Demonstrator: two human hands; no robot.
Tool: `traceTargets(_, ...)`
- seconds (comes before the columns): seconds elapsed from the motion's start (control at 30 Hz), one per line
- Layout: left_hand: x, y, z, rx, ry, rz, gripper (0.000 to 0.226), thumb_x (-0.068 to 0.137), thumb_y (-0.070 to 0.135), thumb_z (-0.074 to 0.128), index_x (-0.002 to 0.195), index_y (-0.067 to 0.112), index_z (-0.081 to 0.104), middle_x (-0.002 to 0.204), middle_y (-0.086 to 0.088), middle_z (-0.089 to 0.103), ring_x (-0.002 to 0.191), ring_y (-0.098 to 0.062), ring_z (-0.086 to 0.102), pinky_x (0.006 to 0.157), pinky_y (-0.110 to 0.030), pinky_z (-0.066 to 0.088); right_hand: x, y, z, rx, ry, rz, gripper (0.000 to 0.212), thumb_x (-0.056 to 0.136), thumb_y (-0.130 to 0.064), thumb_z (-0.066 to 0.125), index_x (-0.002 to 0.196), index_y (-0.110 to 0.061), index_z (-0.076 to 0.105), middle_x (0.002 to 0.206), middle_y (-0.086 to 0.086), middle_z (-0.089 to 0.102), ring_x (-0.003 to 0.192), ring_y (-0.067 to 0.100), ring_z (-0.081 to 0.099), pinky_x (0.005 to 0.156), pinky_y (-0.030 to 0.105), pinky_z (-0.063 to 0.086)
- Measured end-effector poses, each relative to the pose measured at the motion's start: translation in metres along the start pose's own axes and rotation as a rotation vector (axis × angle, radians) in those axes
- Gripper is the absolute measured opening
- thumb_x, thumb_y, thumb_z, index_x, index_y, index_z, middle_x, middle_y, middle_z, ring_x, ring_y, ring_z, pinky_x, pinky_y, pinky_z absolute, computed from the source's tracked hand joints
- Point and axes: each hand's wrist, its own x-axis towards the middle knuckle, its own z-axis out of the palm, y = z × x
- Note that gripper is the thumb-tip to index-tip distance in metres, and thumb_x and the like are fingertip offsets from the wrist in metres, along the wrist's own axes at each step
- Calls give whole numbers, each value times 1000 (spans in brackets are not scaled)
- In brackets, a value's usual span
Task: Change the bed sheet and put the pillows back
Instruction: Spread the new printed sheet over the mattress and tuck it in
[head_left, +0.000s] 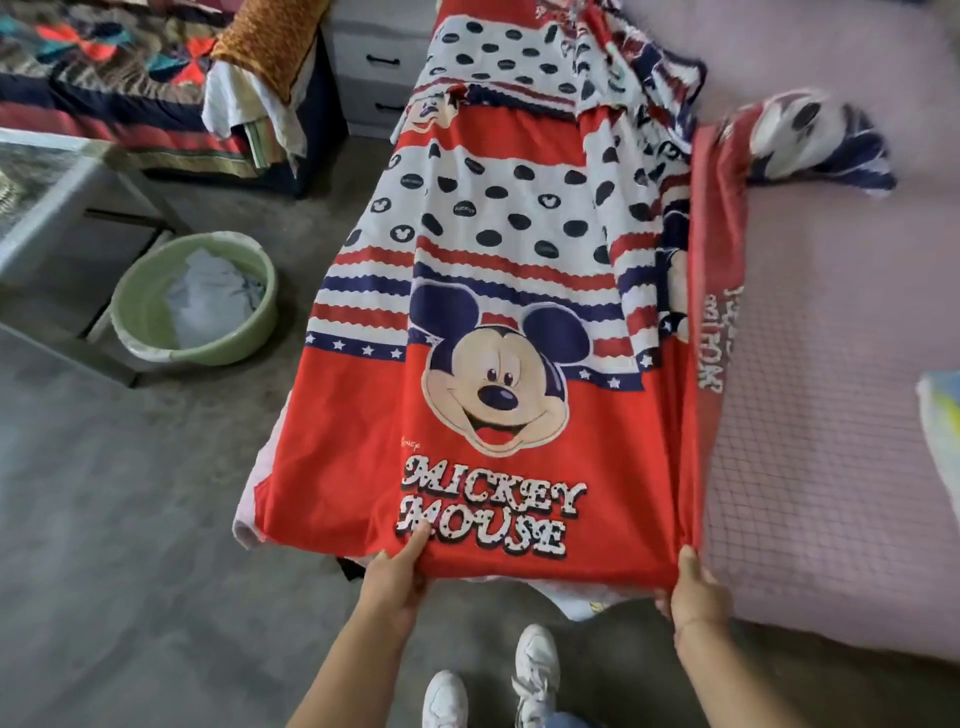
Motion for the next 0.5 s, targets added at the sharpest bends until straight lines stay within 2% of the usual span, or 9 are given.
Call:
traceTargets(0.03, 2, -2, -5, 12, 15, -12, 18, 87, 13, 69, 102, 20, 60, 100, -4, 70, 87, -21, 66, 59, -29, 56, -7, 11, -2, 24, 4, 14, 40, 101, -35, 43, 104, 0, 63, 64, 16, 58, 50, 27, 52, 52, 30, 44)
traceTargets(0.1, 6, -7, -17, 51, 53, -37, 20, 87, 14, 70, 105, 17, 61, 97, -5, 70, 82, -20, 65, 50, -24, 55, -20, 27, -5, 30, 8, 19, 32, 101, -31, 44, 100, -6, 63, 59, 13, 56, 45, 24, 48, 48, 27, 38)
traceTargets(0.23, 6, -22, -30, 189, 70, -87, 20, 84, 15, 74, 101, 9, 64, 91, -8, 69, 74, -19, 62, 43, -21, 51, -18, 31, -12, 36, 91, 51, 41, 101, -35, 42, 105, -2, 66, 57, 10, 55, 47, 24, 53, 47, 33, 44)
traceTargets(0.27, 4, -29, -29, 227, 59, -109, 20, 83, 15, 75, 99, 8, 64, 88, -8, 69, 72, -19, 62, 44, -21, 51, -12, 30, -17, 27, 119, 64, 44, 101, -38, 41, 107, -3, 66, 59, 9, 56, 50, 26, 56, 51, 36, 48)
traceTargets(0.37, -5, -58, -21, 290, -1, -171, 28, 78, 14, 80, 101, 4, 66, 70, -9, 66, 51, -17, 55, 47, -20, 45, 14, 33, -41, -29, 184, 67, 54, 100, -45, 37, 104, 0, 67, 67, 18, 63, 72, 37, 65, 81, 47, 53)
traceTargets(0.43, -13, -75, -17, 297, -34, -215, 31, 77, 11, 80, 101, -1, 66, 60, -10, 64, 38, -17, 52, 41, -19, 41, 30, 38, -58, -59, 212, 36, 59, 99, -46, 37, 106, 5, 66, 74, 23, 64, 70, 38, 64, 83, 50, 52)
traceTargets(0.5, -22, -86, -18, 287, -46, -238, 33, 76, 6, 80, 103, -7, 66, 70, -17, 68, 37, -21, 58, 37, -20, 43, 32, 42, -69, -58, 221, 22, 56, 100, -43, 40, 110, 7, 64, 64, 14, 58, 56, 30, 59, 76, 49, 51)
